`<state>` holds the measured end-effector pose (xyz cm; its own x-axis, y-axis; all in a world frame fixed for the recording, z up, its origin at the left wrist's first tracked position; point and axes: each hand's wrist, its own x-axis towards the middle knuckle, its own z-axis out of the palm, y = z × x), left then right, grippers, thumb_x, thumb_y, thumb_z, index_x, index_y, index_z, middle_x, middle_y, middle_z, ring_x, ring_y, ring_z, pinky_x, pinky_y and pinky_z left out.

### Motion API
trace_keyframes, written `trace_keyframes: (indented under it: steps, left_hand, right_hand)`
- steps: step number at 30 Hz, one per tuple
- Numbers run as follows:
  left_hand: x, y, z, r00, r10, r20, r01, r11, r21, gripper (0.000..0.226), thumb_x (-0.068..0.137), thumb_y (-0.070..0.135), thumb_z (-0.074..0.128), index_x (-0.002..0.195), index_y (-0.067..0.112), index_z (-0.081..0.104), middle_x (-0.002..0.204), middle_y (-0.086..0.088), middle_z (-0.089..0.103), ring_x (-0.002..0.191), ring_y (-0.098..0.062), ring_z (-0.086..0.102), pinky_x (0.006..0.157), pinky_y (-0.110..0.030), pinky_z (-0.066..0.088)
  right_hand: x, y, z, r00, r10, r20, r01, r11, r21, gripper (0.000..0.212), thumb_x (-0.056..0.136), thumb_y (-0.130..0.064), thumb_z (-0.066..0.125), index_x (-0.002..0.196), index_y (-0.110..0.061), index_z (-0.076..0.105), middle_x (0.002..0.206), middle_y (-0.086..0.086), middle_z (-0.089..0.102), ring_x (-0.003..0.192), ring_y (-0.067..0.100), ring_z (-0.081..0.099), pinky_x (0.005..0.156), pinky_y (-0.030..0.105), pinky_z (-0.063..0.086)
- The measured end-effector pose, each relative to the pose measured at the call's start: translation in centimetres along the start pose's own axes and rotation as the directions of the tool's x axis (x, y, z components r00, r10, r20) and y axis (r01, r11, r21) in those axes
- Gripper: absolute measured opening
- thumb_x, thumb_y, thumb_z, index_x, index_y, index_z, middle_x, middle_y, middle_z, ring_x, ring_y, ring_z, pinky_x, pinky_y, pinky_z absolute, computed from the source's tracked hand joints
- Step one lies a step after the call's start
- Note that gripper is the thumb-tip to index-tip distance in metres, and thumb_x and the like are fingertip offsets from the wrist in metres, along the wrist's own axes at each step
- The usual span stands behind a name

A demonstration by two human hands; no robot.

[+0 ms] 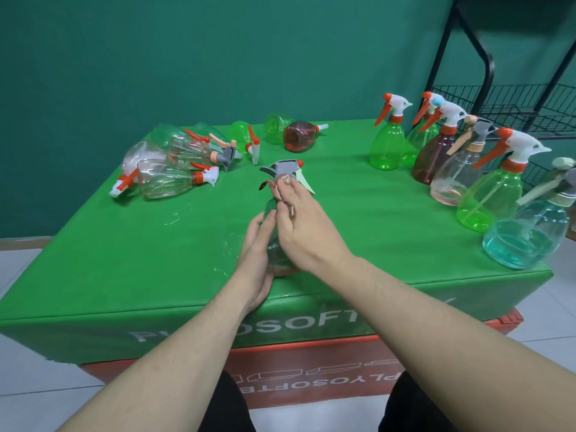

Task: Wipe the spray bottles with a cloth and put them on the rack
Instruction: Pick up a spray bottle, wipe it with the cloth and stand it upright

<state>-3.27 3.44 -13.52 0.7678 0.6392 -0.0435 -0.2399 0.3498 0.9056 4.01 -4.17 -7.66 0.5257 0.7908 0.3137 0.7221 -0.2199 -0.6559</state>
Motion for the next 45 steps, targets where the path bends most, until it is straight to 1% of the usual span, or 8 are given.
trace_keyframes:
  steps: [9,12,15,20,30,34,38,45]
  left_hand:
    - [-0.4,0.3,-0.2,0.998,-0.045,-0.048,0.042,0.997,-0.069,0.064,0.084,0.051,0.061,0.139,0.02,0.051,0.126,-0.009,0.071,0.089,-0.02,0.075,0.066,-0.045,0.059]
    - [0.1,-0.1,-0.5,0.995,-0.048,-0.086,0.039,0.994,-0.106,0.048,0.099,0.04,0.056,0.143,0.021,0.05,0.127,-0.007,0.071,0.093,-0.018,0.074,0.077,-0.04,0.056]
    - [0.4,-0.3,-0.5,0.992,-0.052,-0.112,0.04,0.993,-0.112,0.065,0.092,0.051,0.066,0.147,0.019,0.048,0.133,-0.011,0.069,0.107,-0.024,0.073,0.079,-0.036,0.061]
    - [0.0,0.3,0.2,0.987,0.006,-0.159,-0.02,0.996,-0.088,0.078,0.072,0.05,0.073,0.139,0.022,0.047,0.113,-0.003,0.076,0.084,-0.016,0.076,0.07,-0.03,0.062]
    - [0.0,0.3,-0.1,0.988,0.009,-0.153,-0.026,0.994,-0.109,0.075,0.073,0.046,0.076,0.137,0.018,0.05,0.109,-0.007,0.077,0.089,-0.022,0.076,0.082,-0.04,0.06]
    - [0.0,0.2,0.0,0.997,0.004,-0.083,-0.006,1.0,-0.027,0.088,0.071,0.058,0.08,0.143,0.016,0.053,0.126,-0.007,0.073,0.106,-0.021,0.073,0.091,-0.038,0.057]
    - [0.4,-0.2,-0.2,0.999,-0.03,-0.026,0.031,0.999,0.032,0.074,0.083,0.063,0.069,0.143,0.022,0.058,0.135,-0.005,0.069,0.126,-0.027,0.065,0.106,-0.047,0.048]
    - [-0.2,0.5,-0.1,0.997,-0.075,0.004,0.075,0.997,0.006,0.066,0.082,0.054,0.064,0.14,0.022,0.058,0.128,-0.012,0.071,0.1,-0.024,0.072,0.077,-0.048,0.059]
  right_hand:
    - [0.5,-0.5,0.4,0.996,0.087,0.014,-0.088,0.99,0.113,0.048,0.108,-0.024,0.033,0.156,-0.016,0.037,0.161,0.002,0.036,0.147,0.014,0.033,0.114,0.018,0.021]
    - [-1.1,0.4,1.4,1.0,-0.009,-0.01,0.01,0.995,0.097,0.053,0.106,-0.026,0.032,0.158,-0.014,0.032,0.165,0.001,0.029,0.151,0.01,0.025,0.123,0.021,0.013]
    - [-2.9,1.5,2.1,0.999,-0.053,0.005,0.053,0.998,0.044,0.064,0.1,-0.038,0.025,0.162,-0.02,0.022,0.169,-0.003,0.016,0.155,0.007,0.011,0.127,0.035,0.015]
    - [-6.3,2.5,2.3,0.996,-0.061,0.058,0.065,0.996,-0.063,0.068,0.097,-0.047,0.014,0.162,-0.034,0.0,0.169,-0.015,-0.011,0.154,0.003,-0.011,0.126,0.053,0.009]
    - [-7.8,2.3,2.1,0.993,-0.059,0.106,0.081,0.975,-0.208,0.07,0.095,-0.051,0.008,0.161,-0.033,-0.007,0.167,-0.013,-0.02,0.152,0.003,-0.02,0.125,0.055,-0.002]
    - [-6.5,2.0,1.6,0.995,-0.069,0.068,0.08,0.981,-0.174,0.071,0.094,-0.052,0.009,0.162,-0.032,-0.002,0.169,-0.011,-0.016,0.154,0.007,-0.017,0.126,0.053,0.0]
    - [-4.2,1.2,1.0,0.98,-0.196,-0.043,0.19,0.974,-0.12,0.066,0.1,-0.036,0.022,0.16,-0.009,0.023,0.169,0.011,0.014,0.157,0.021,0.005,0.128,0.042,0.006]
    - [-0.1,0.6,0.1,0.999,-0.034,0.011,0.034,0.999,-0.011,0.056,0.108,-0.029,0.031,0.161,-0.015,0.023,0.169,0.004,0.019,0.154,0.016,0.017,0.123,0.024,0.009]
